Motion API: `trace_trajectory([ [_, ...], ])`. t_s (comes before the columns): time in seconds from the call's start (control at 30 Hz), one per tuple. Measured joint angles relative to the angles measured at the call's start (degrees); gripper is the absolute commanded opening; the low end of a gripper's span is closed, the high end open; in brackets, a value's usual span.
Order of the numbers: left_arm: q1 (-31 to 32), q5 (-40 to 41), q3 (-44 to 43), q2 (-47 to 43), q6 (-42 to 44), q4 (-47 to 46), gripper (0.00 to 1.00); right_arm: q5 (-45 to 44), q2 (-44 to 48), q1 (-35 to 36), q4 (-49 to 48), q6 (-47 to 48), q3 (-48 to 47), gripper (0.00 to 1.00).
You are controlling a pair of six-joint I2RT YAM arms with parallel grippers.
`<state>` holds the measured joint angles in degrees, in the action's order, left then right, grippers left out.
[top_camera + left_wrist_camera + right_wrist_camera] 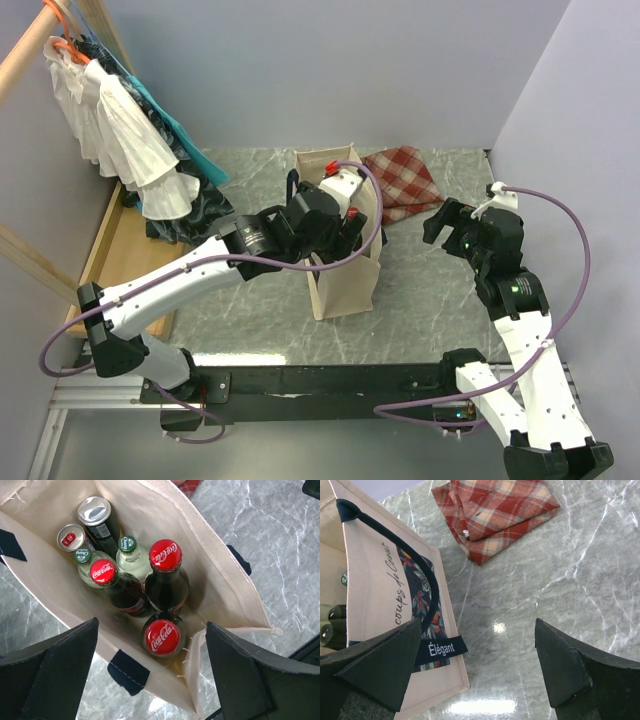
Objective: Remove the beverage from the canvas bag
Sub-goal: Take out the drink from the canvas bag.
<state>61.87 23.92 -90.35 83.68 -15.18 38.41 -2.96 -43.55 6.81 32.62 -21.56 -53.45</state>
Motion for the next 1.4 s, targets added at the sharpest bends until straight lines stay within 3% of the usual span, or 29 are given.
trace_trajectory([
  [0.33,0.1,0.0,-1.5,1.4,-0.6,1.9,0.82,0.0,-0.2,0.0,0.0,0.0,0.2,1.0],
  [0.47,0.1,0.4,-2.8,2.2,-0.8,3.3,0.73,-0.2,-0.3,0.0,0.0,0.1,0.2,1.0],
  [0.53,0.1,0.5,-3.2,2.7,-0.9,3.7,0.63,-0.4,-0.3,0.0,0.0,0.1,0.2,1.0],
  [0.73,0.1,0.5,-3.2,3.1,-1.1,4.4,0.66,-0.5,-0.3,0.0,0.0,0.1,0.3,1.0],
  [1.27,0.1,0.6,-4.0,6.2,-2.3,6.1,0.58,-0.5,-0.8,0.0,0.0,0.2,0.5,1.0],
  [1.37,0.1,0.9,-4.2,6.2,-2.4,6.4,0.54,-0.5,-1.1,0.0,0.0,0.2,0.5,1.0],
  [1.4,0.1,1.1,-4.3,6.2,-2.5,6.6,0.49,-0.5,-1.2,0.0,0.0,0.2,0.5,1.0],
])
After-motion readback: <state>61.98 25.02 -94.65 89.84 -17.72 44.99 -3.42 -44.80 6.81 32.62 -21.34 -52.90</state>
